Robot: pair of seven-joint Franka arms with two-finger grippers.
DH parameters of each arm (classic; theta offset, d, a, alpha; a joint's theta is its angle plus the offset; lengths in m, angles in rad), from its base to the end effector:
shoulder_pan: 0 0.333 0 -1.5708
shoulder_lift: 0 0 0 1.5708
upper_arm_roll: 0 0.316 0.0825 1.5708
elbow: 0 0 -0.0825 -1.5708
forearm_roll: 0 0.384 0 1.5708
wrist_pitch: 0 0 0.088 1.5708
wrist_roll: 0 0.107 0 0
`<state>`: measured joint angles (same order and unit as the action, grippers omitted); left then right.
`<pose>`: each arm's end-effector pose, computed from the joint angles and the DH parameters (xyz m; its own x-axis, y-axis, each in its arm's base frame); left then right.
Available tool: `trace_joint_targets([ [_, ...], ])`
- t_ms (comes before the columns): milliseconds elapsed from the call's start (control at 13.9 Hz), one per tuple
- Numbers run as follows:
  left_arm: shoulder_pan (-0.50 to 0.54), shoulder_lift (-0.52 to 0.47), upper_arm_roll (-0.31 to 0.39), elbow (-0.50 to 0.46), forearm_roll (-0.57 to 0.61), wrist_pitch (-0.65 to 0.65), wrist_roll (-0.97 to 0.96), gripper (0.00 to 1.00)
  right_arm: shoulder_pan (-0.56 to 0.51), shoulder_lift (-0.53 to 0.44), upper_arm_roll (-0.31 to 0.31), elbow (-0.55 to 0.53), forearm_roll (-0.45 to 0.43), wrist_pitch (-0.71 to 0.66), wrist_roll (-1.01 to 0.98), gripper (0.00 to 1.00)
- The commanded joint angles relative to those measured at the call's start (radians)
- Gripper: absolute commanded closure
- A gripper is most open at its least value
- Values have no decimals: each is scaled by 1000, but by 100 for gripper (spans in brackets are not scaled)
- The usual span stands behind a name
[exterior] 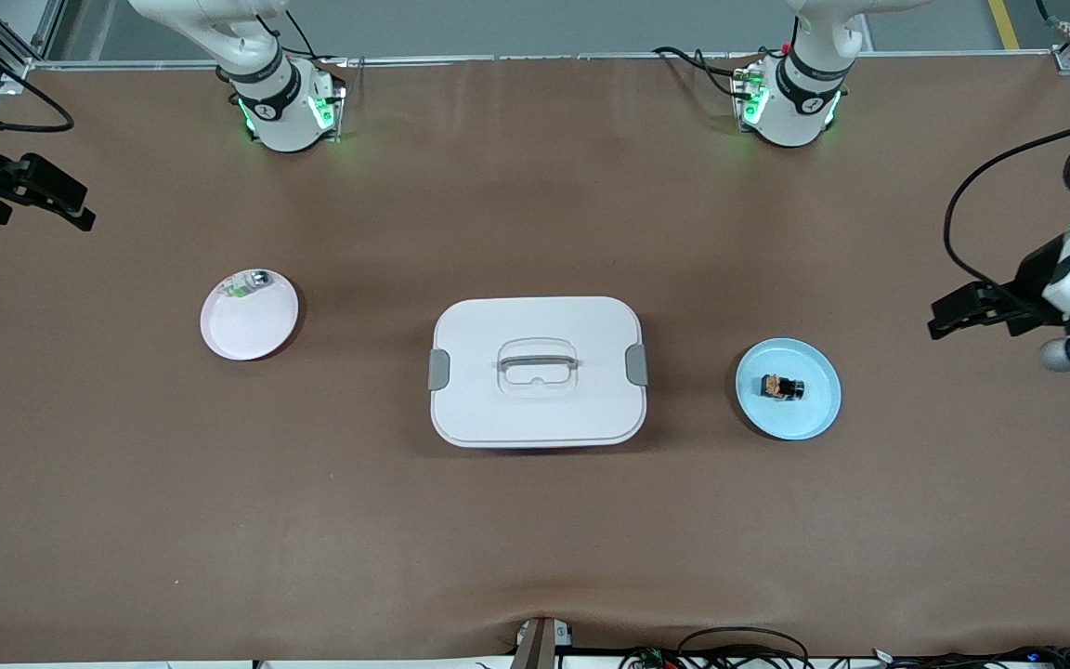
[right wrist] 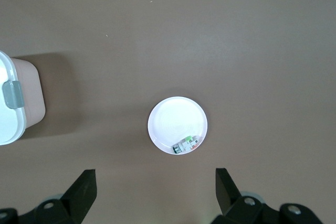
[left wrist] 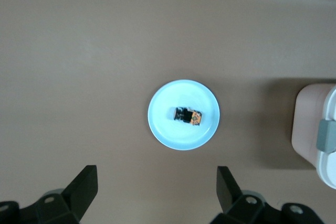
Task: Transfer orange switch to right arm and place
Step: 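Reach the left gripper down to the orange switch on the blue plate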
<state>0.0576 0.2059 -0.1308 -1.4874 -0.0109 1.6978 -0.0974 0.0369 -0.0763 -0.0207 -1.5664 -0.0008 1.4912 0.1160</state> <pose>0.6235 -0.0391 0.5548 0.9996 0.0284 0.0025 0.0283 -0.9989 0.0379 0.5223 0.0079 0.6606 0.9950 -0.0996 0.0010 -0.0996 -0.9950 -0.0009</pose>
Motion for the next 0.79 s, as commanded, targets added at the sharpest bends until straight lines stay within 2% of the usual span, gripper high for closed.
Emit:
trace_joint_targets([
  [0, -5, 38, -7, -7, 2, -1, 5, 0, -2, -40, -4, -1, -5, -37, 19, 0],
  [359, -33, 135, -7, -30, -15, 57, -24, 0, -3, -62, -5, -11, -2, -16, -60, 0],
  [718, -51, 161, -7, -158, -27, 206, -33, 0, -2, -59, -4, -38, 4, 18, -68, 0],
])
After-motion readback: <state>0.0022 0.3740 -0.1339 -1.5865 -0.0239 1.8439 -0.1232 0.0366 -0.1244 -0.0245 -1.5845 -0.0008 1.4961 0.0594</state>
